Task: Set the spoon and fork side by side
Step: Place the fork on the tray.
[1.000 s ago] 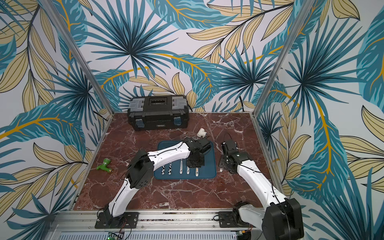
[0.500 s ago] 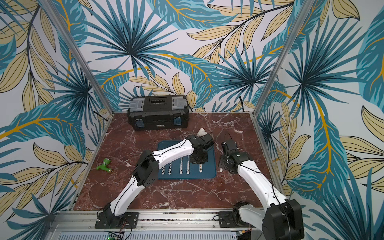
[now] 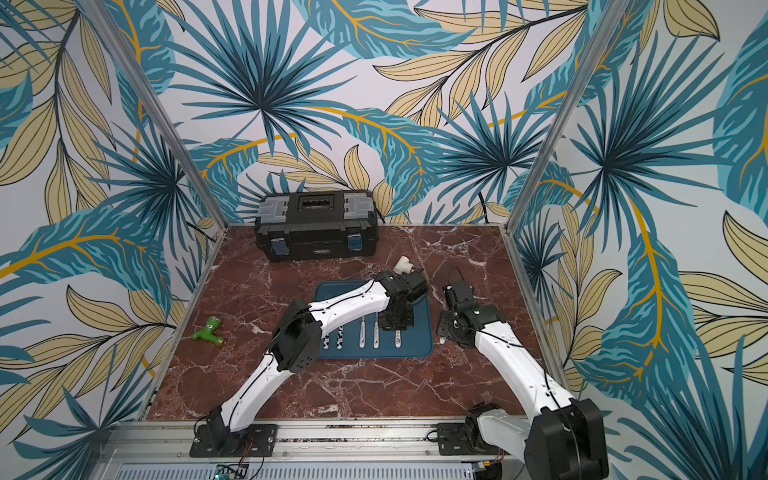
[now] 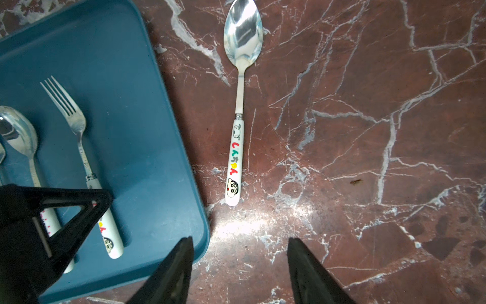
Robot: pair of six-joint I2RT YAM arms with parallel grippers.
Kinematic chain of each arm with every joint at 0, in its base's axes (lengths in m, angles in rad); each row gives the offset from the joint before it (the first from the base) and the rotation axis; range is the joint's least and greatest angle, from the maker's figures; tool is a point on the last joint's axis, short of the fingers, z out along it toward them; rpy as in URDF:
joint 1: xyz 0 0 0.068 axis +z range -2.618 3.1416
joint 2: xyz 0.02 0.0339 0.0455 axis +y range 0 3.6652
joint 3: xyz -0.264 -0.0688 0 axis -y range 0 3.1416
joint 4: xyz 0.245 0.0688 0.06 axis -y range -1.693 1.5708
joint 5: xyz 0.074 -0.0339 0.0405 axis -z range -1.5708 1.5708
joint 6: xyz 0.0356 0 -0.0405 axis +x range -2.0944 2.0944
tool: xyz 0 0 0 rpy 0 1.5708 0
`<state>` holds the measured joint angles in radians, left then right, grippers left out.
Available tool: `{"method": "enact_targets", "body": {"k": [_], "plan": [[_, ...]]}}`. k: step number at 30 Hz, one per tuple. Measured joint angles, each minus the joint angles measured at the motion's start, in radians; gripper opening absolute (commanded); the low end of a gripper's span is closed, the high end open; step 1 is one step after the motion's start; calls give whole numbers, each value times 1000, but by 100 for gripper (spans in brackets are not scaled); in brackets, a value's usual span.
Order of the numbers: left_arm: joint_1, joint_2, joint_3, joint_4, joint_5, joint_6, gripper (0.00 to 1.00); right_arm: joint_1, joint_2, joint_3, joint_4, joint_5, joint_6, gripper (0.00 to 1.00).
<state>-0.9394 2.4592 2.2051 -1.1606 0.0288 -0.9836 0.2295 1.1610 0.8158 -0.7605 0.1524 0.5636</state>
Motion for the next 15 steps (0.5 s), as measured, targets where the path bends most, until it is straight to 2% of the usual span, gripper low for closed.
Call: {"method": "enact_targets", "body": {"k": [15], "plan": [[7,2,0,6,-2,8,12,0,0,-1,0,-5,0,63]]}}
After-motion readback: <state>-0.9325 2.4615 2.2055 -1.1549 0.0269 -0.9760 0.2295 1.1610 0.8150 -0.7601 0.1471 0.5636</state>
